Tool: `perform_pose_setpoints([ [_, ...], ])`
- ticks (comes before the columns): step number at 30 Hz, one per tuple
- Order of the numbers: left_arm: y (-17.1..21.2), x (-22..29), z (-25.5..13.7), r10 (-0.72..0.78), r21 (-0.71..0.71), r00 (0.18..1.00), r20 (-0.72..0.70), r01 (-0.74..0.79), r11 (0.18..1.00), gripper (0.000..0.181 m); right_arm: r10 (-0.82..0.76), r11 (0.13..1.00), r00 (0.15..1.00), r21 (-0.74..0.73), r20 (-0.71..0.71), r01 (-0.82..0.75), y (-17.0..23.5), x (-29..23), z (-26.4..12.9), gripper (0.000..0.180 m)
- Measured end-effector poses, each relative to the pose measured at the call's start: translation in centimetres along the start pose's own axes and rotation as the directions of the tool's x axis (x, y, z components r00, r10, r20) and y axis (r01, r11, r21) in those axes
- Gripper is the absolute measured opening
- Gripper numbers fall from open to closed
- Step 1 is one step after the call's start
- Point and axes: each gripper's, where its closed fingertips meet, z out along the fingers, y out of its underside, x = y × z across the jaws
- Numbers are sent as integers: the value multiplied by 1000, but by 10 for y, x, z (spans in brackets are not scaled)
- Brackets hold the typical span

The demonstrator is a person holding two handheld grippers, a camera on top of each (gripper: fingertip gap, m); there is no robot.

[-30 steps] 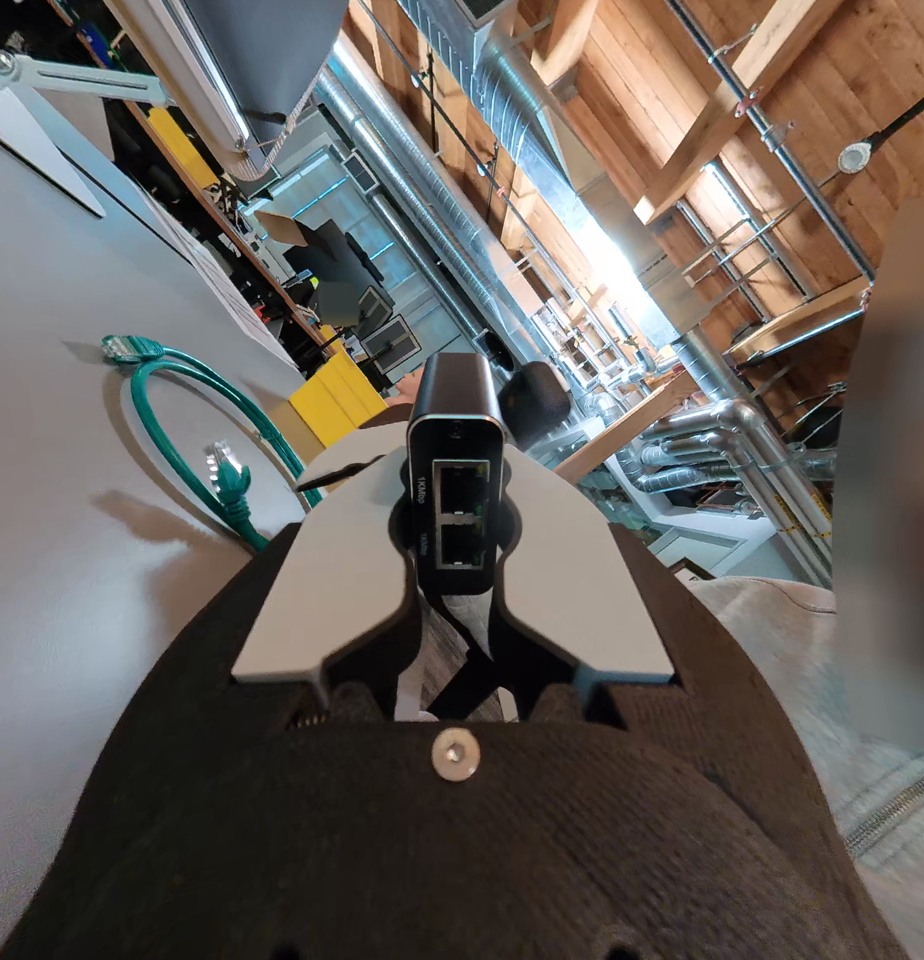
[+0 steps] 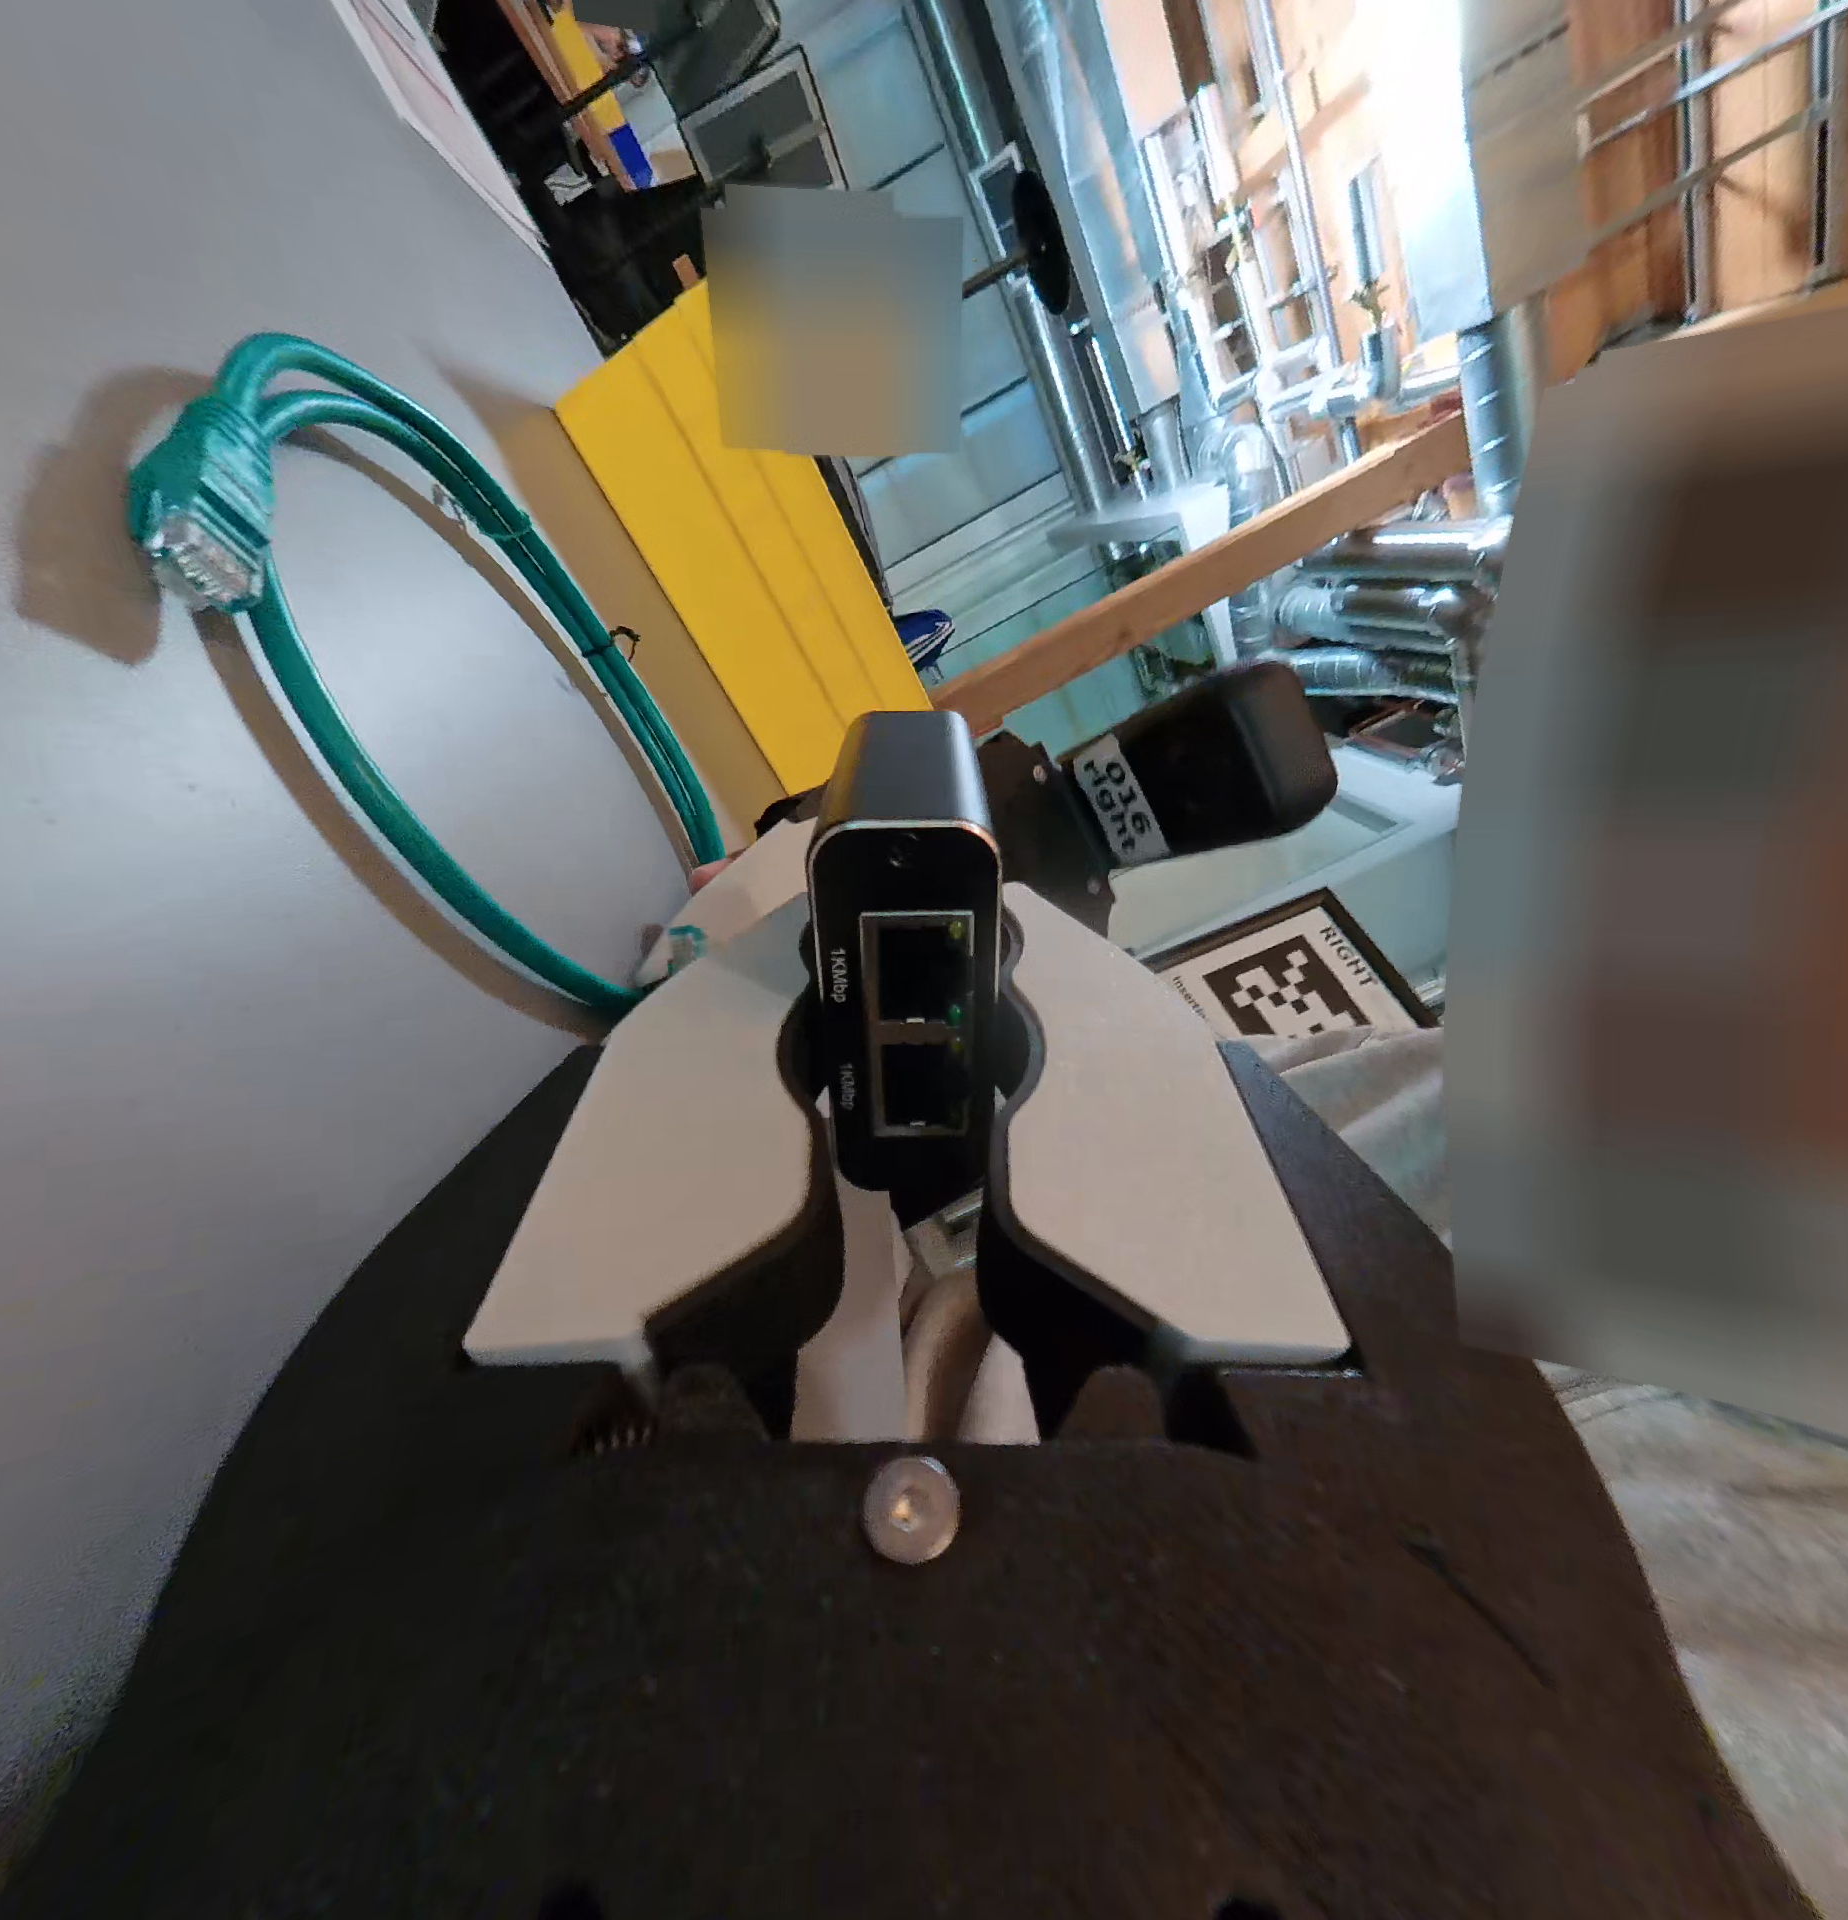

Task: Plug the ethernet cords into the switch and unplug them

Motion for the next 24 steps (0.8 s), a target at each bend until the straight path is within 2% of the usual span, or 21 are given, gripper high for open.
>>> perform_pose_setpoints([
  [1,-1,1,-1,-12,8,1000,-13,12,1000,27,-10,1000,1000,-18,-25,10,2,2,4,30],
  [5,-3,-2,-3,-19,19,1000,6,19,1000,26,-23,1000,998,-14,-55,23,0,6,8,13],
  [8,-3,-4,-4,-34,17,999,15,33,999,26,-42,998,997,36,-68,45,-6,9,1,11],
  [13,2,-8,-5,-154,-3,988,-6,154,988,27,-112,985,993,124,-40,117,-20,8,-18,7],
  [19,25,-16,5,-97,-141,990,107,111,984,27,-210,978,974,-20,-81,209,-1,13,-14,6],
  [24,30,-17,6,-108,-154,985,132,128,980,26,-255,965,960,-102,-118,244,5,15,-10,6],
])
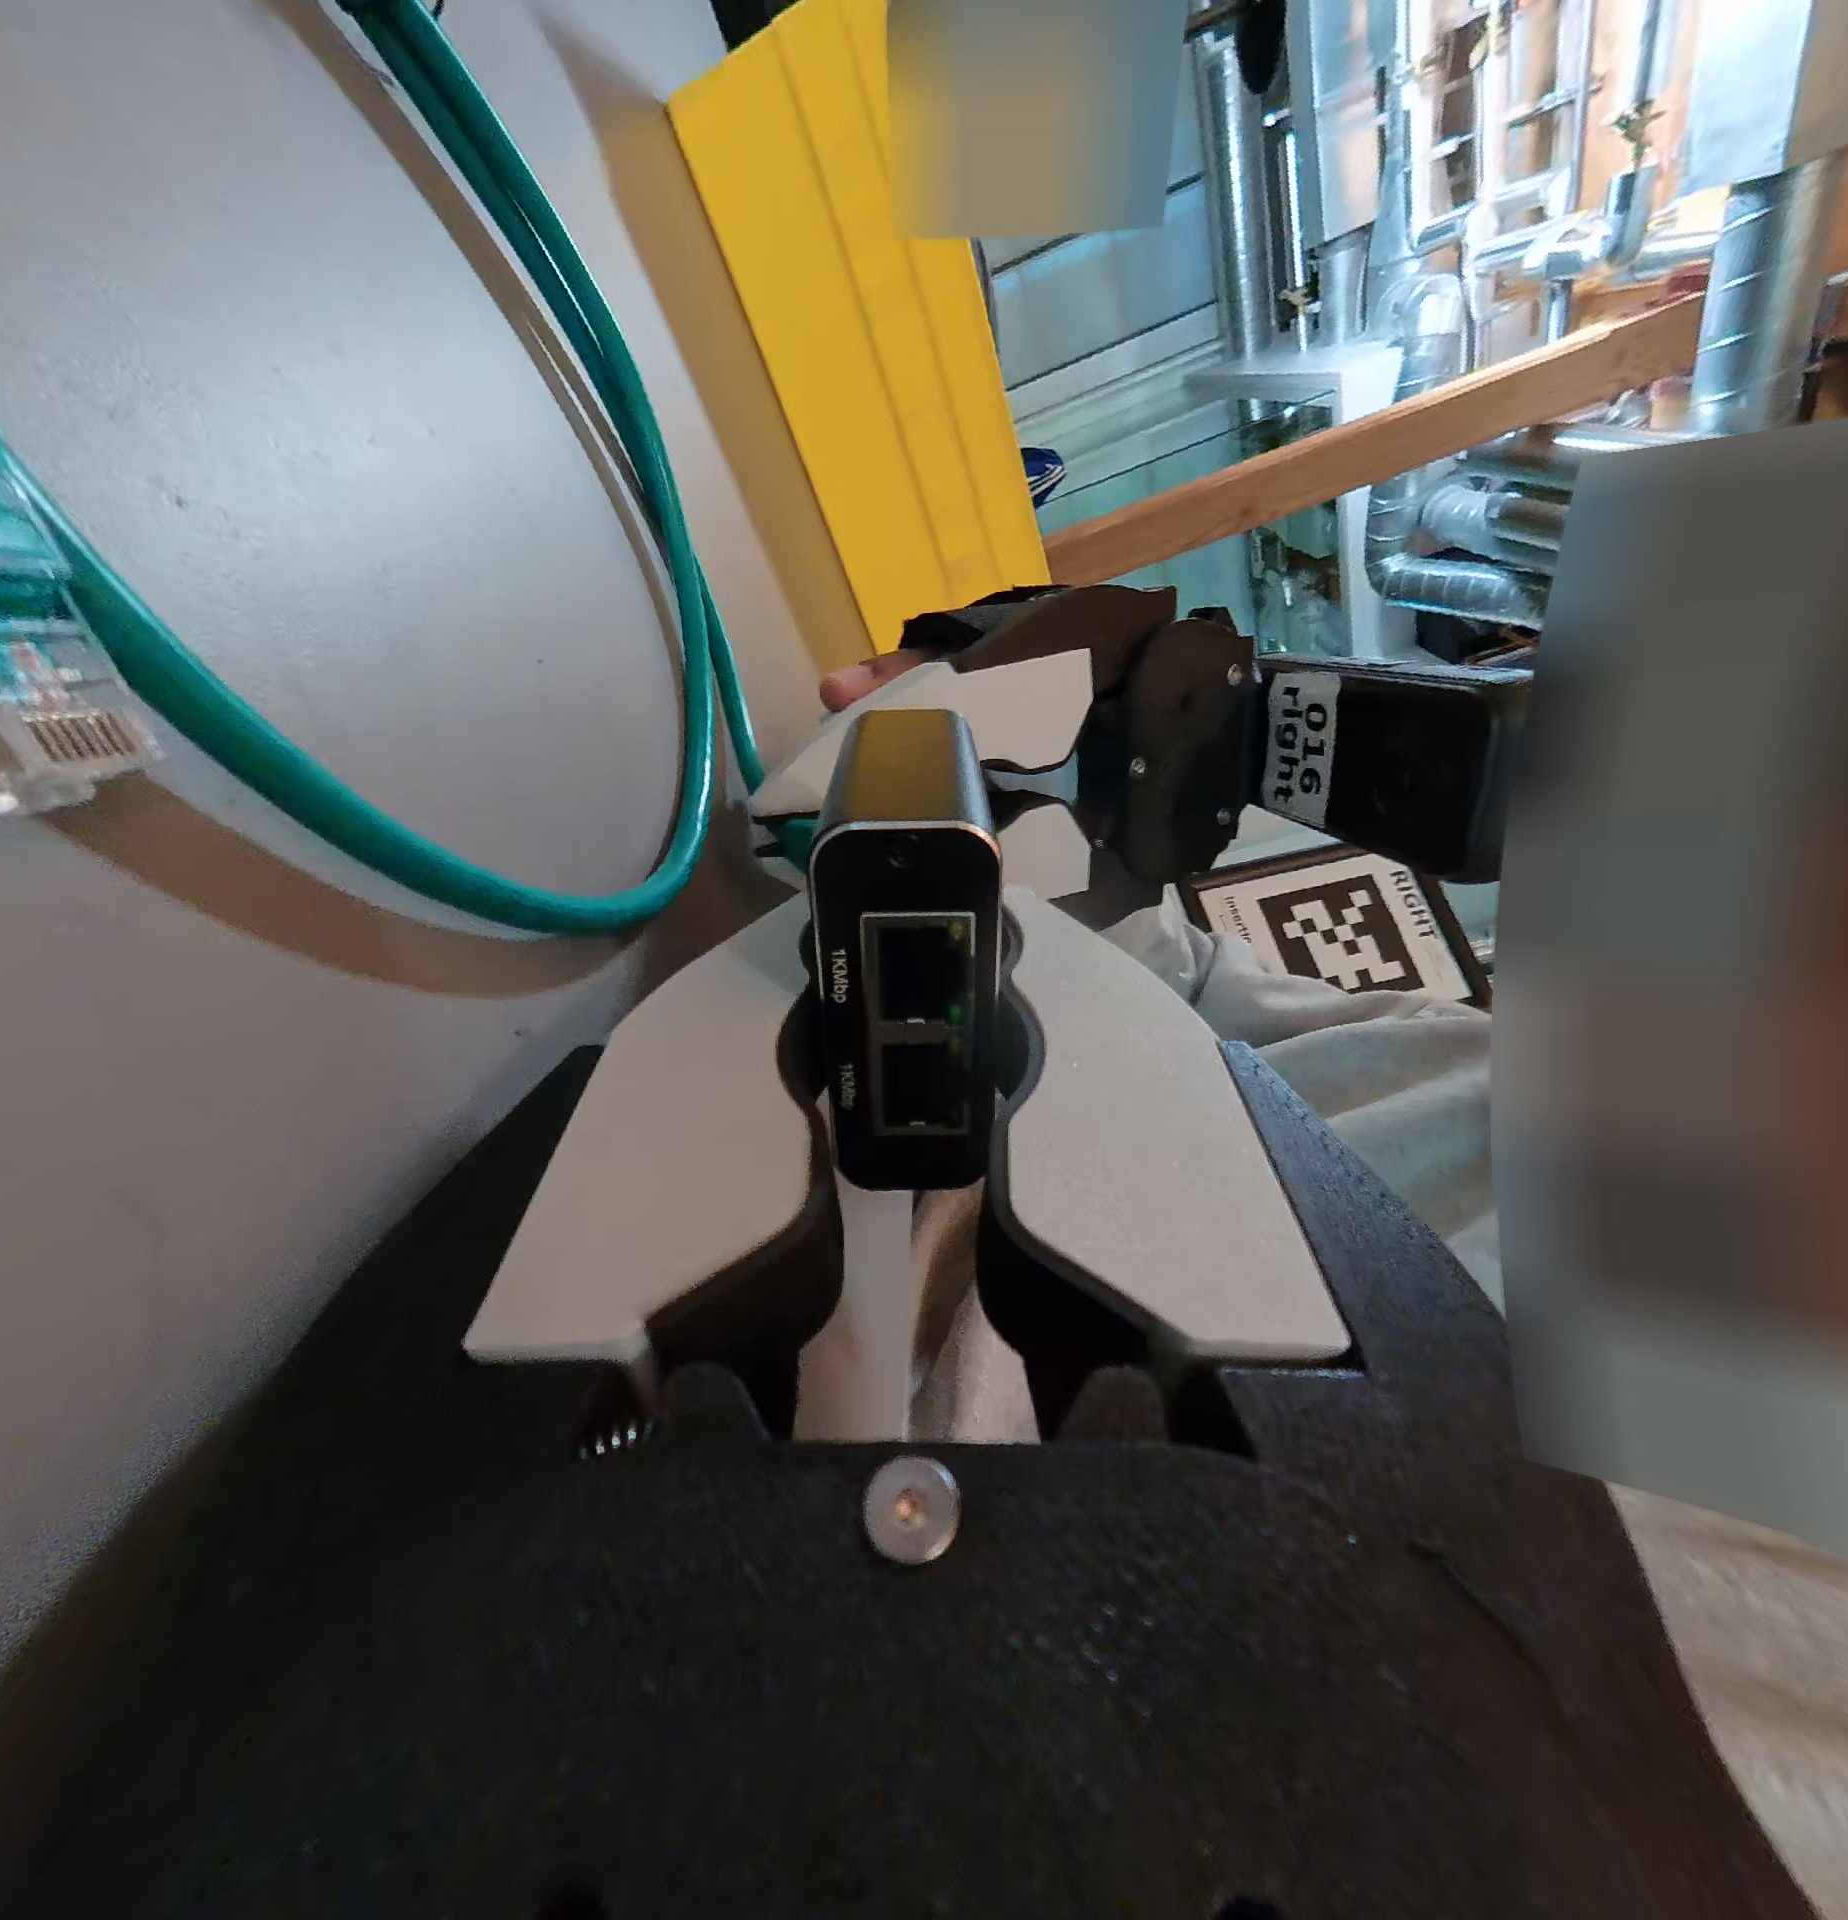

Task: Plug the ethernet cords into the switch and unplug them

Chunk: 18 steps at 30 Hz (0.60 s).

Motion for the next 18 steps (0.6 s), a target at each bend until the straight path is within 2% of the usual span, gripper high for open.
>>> perform_pose_setpoints([
  [5,6,-4,-1,-11,-33,999,54,13,999,27,-18,1000,1000,-25,-6,17,3,0,4,6],
  [13,12,-18,-5,59,-85,967,248,-39,996,27,-66,997,997,-46,-25,65,4,-3,7,6],
  [18,12,-16,-5,34,-73,979,202,-20,997,27,-12,999,1000,-37,-11,11,2,-4,11,6],
])
